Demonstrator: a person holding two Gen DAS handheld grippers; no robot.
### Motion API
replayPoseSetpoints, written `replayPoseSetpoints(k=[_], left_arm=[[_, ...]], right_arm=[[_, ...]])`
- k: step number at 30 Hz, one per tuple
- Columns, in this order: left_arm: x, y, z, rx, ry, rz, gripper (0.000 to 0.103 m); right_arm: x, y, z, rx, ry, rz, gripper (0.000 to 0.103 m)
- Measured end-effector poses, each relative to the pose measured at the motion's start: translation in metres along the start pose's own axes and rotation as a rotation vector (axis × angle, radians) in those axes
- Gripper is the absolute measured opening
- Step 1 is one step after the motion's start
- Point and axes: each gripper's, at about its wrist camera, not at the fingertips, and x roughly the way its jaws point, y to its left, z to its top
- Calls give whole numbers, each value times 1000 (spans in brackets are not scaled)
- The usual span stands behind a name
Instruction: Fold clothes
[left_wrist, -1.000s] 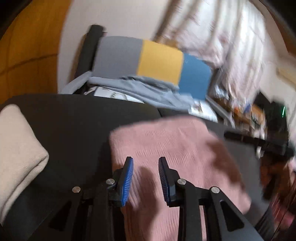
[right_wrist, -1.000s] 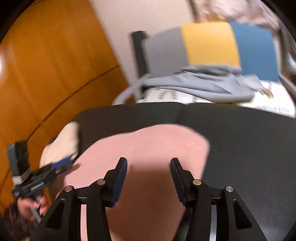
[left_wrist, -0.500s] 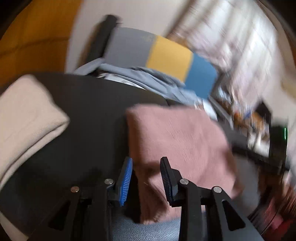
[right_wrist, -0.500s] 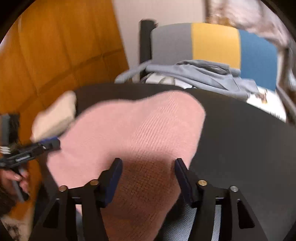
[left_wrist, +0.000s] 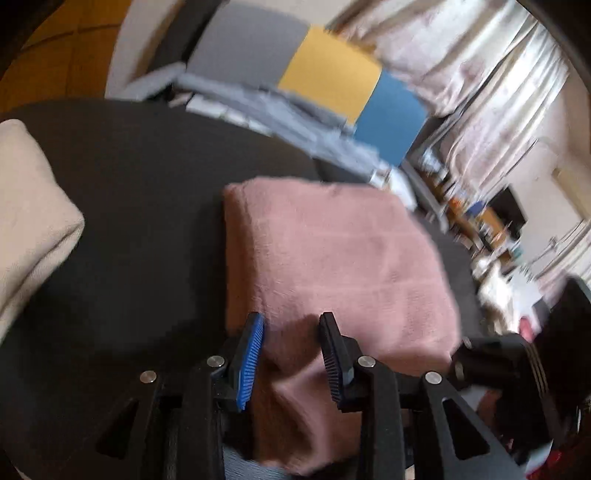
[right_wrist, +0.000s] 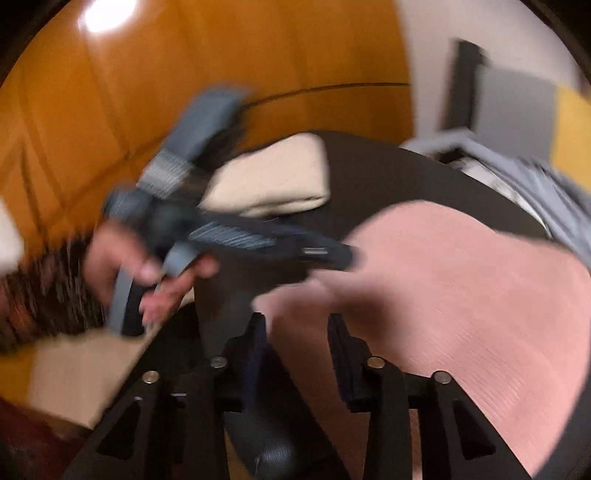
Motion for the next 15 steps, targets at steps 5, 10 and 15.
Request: replayPoseSetpoints(k=[5, 10, 15], left_arm=[[17, 4, 11, 22, 93, 2, 32], [16, 5, 11, 28, 96, 2, 32], [21, 8, 5, -6, 58, 7, 38]], right_arm=[[36, 46, -6, -284, 69, -185, 52], [47, 63, -20, -357, 58, -251, 12], [56, 84, -36, -486, 85, -273, 11]])
